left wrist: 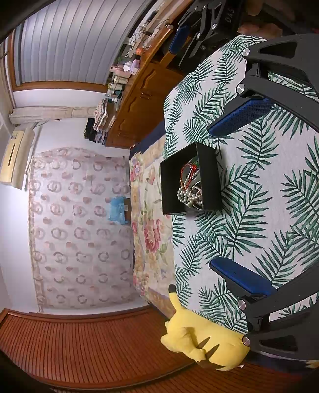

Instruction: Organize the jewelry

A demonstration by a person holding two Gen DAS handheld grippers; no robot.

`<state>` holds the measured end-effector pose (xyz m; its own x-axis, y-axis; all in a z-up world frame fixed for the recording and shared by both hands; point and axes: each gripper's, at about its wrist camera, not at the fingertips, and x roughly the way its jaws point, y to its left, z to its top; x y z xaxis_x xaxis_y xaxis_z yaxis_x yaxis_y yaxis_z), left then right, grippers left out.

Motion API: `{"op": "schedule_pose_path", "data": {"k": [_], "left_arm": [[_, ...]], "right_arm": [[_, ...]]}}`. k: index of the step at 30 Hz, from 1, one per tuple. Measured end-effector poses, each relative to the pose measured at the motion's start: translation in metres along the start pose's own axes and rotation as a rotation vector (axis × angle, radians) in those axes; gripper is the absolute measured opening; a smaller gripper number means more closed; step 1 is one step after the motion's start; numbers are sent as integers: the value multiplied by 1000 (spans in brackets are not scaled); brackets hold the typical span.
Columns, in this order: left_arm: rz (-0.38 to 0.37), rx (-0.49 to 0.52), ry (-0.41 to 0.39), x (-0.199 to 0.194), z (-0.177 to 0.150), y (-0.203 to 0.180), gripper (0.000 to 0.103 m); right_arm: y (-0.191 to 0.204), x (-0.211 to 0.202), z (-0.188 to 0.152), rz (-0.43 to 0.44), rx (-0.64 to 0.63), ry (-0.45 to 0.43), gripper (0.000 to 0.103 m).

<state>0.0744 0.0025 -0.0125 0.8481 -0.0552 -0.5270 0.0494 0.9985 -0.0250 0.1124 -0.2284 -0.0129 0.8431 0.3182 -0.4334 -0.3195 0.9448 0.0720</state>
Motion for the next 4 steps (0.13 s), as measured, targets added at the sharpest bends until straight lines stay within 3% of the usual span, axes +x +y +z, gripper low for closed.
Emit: {"op": "schedule_pose_path", "data": {"k": [4], "left_arm": [[-3, -1, 1, 0, 1, 0, 95]], "right_arm": [[0, 0, 0, 1, 0, 0, 101]]}}
